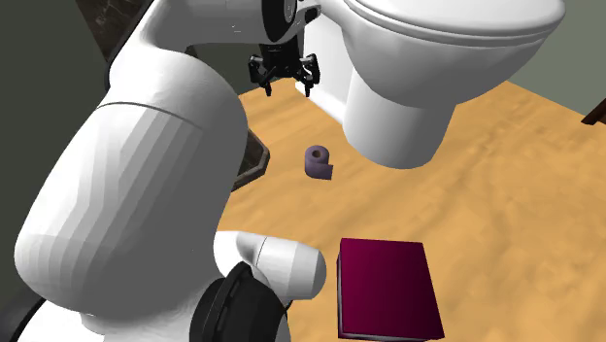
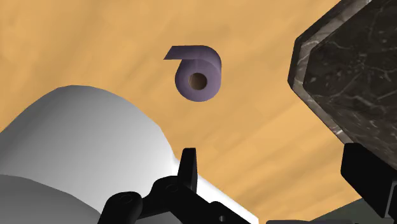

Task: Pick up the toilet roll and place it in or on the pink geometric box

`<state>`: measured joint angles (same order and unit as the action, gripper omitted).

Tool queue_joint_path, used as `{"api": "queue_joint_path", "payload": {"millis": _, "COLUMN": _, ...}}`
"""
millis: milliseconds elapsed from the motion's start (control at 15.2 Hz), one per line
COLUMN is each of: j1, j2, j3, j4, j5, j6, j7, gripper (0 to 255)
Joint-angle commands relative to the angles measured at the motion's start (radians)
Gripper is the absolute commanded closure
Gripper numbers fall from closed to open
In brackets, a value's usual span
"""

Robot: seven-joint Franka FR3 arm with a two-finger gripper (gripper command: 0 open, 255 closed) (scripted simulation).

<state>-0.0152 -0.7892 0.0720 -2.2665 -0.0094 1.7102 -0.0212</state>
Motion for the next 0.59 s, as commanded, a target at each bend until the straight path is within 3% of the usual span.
{"api": "queue_joint_path", "payload": {"millis": 0, "j1": 0.000, "j2": 0.000, "j3": 0.000, "j4": 0.000, "j5": 0.000, "j6": 0.000, "j7": 0.000, "gripper": 0}}
{"api": "queue_joint_path", "payload": {"millis": 528, "j1": -0.020, "j2": 0.156, "j3": -0.042, "j4": -0.113, "j5": -0.010, "j6": 0.192, "j7": -0.035, "gripper": 0}}
